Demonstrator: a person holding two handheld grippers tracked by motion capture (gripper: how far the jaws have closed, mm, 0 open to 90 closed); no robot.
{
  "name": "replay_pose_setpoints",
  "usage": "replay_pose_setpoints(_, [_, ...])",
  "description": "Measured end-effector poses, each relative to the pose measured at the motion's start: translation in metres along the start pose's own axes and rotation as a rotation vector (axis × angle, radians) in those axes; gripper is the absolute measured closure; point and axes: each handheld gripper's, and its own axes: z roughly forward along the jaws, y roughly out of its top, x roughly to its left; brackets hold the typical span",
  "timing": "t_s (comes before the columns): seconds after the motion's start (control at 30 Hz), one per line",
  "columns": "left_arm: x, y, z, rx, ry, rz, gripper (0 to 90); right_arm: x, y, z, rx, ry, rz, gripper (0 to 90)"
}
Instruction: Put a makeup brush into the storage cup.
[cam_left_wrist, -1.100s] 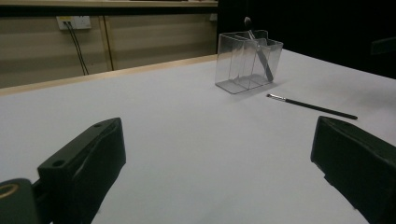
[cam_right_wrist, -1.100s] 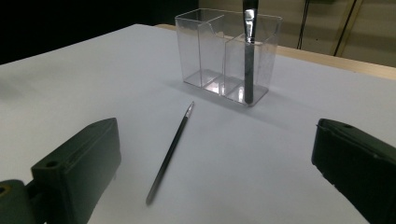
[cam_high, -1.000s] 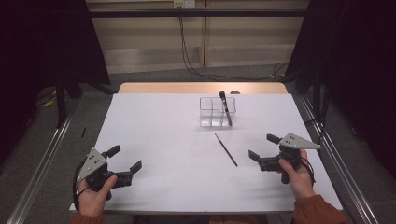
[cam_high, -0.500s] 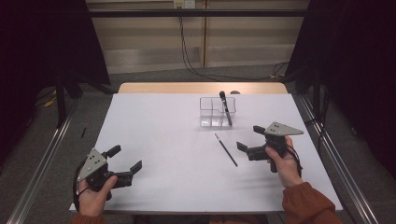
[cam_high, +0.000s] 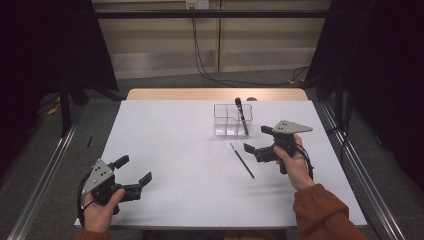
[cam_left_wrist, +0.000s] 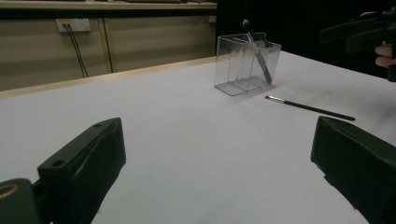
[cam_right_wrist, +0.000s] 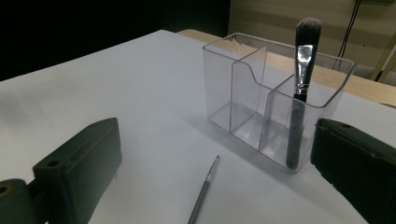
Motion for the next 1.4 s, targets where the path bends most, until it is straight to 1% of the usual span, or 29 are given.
replay_pose_setpoints(0.1, [0.000, 0.000, 0.000, -0.002, 0.002, -0.002, 3.2, 0.001, -0.002, 0.006, 0.023, 0.018, -0.004, 1.5])
replay_pose_setpoints(0.17, [0.000, 0.000, 0.001, 0.002, -0.001, 0.001, 3.2, 0.001, -0.002, 0.009, 0.025, 0.022, -0.010, 1.6])
replay_pose_setpoints(0.23, [-0.001, 0.000, 0.001, 0.005, -0.001, 0.003, 3.2, 0.001, 0.000, 0.013, 0.049, 0.039, -0.006, 3.0])
replay_pose_setpoints(0.3, [-0.001, 0.000, 0.001, 0.004, 0.002, 0.001, 3.2, 0.000, 0.003, 0.018, 0.071, 0.024, -0.006, 3.2])
replay_pose_setpoints(0.37, [0.000, 0.000, 0.001, 0.007, 0.001, 0.002, 3.2, -0.001, 0.005, 0.021, 0.092, 0.028, -0.007, 3.7])
replay_pose_setpoints(0.4, [0.000, 0.000, 0.001, 0.006, 0.001, 0.002, 3.2, -0.002, 0.006, 0.023, 0.104, 0.033, 0.001, 5.0])
replay_pose_setpoints(0.43, [0.000, 0.000, 0.001, 0.006, 0.000, 0.004, 3.2, -0.003, 0.007, 0.025, 0.126, 0.037, 0.007, 4.8])
replay_pose_setpoints(0.47, [0.000, 0.000, 0.001, 0.007, -0.001, 0.006, 3.2, -0.003, 0.008, 0.027, 0.160, 0.046, 0.011, 4.1])
replay_pose_setpoints(0.5, [0.000, 0.000, 0.001, 0.008, 0.001, 0.007, 3.2, -0.004, 0.009, 0.028, 0.175, 0.043, 0.011, 4.2])
replay_pose_setpoints(0.57, [0.000, 0.000, 0.000, 0.006, 0.000, 0.009, 3.2, -0.005, 0.011, 0.030, 0.200, 0.039, 0.005, 4.2])
replay_pose_setpoints(0.6, [0.000, -0.001, 0.000, 0.005, -0.001, 0.005, 3.2, -0.005, 0.012, 0.030, 0.203, 0.040, 0.007, 5.3])
replay_pose_setpoints(0.63, [0.000, -0.001, 0.000, 0.006, -0.002, 0.004, 3.2, -0.006, 0.014, 0.031, 0.209, 0.050, 0.008, 6.2])
replay_pose_setpoints(0.7, [0.000, -0.001, 0.000, 0.010, 0.000, 0.010, 3.2, -0.007, 0.016, 0.033, 0.238, 0.047, 0.007, 5.3])
replay_pose_setpoints(0.77, [0.000, -0.001, 0.001, 0.009, -0.002, 0.004, 3.2, -0.007, 0.020, 0.035, 0.265, 0.044, -0.011, 6.1])
replay_pose_setpoints(0.8, [0.000, -0.001, 0.001, 0.009, -0.002, 0.003, 3.2, -0.007, 0.021, 0.036, 0.278, 0.043, -0.006, 5.6])
replay_pose_setpoints(0.87, [0.000, -0.001, 0.000, 0.011, -0.007, -0.001, 3.2, -0.008, 0.024, 0.038, 0.321, 0.054, -0.003, 5.5])
replay_pose_setpoints(0.9, [-0.001, -0.001, 0.000, 0.012, -0.008, -0.002, 3.2, -0.009, 0.026, 0.039, 0.339, 0.058, 0.007, 4.9])
replay_pose_setpoints(0.93, [-0.001, -0.001, 0.000, 0.012, -0.008, -0.003, 3.2, -0.009, 0.027, 0.040, 0.356, 0.053, 0.008, 4.8])
replay_pose_setpoints(1.0, [0.000, -0.002, 0.001, 0.016, -0.009, -0.003, 3.2, -0.010, 0.028, 0.043, 0.397, 0.040, -0.011, 5.4])
replay_pose_setpoints(1.03, [0.000, -0.002, 0.001, 0.022, -0.008, 0.003, 3.2, -0.010, 0.028, 0.045, 0.423, 0.048, -0.008, 6.1])
replay_pose_setpoints(1.1, [0.000, -0.003, 0.002, 0.022, -0.009, -0.002, 3.2, -0.010, 0.028, 0.050, 0.479, 0.050, -0.013, 6.3])
replay_pose_setpoints(1.17, [0.001, -0.003, 0.002, 0.021, -0.008, -0.004, 3.2, -0.010, 0.028, 0.053, 0.545, 0.047, -0.002, 8.5])
replay_pose_setpoints(1.23, [0.001, -0.003, 0.002, 0.022, -0.009, -0.006, 3.2, -0.010, 0.028, 0.056, 0.595, 0.053, 0.021, 8.6])
replay_pose_setpoints(1.3, [0.000, -0.003, 0.002, 0.025, -0.009, -0.005, 3.2, -0.010, 0.028, 0.059, 0.632, 0.057, 0.027, 9.6])
replay_pose_setpoints(1.37, [0.000, -0.003, 0.003, 0.025, -0.011, -0.003, 3.2, -0.009, 0.028, 0.061, 0.659, 0.053, 0.013, 11.0])
replay_pose_setpoints(1.4, [0.000, -0.003, 0.003, 0.024, -0.012, -0.004, 3.2, -0.008, 0.029, 0.063, 0.679, 0.058, 0.016, 10.9])
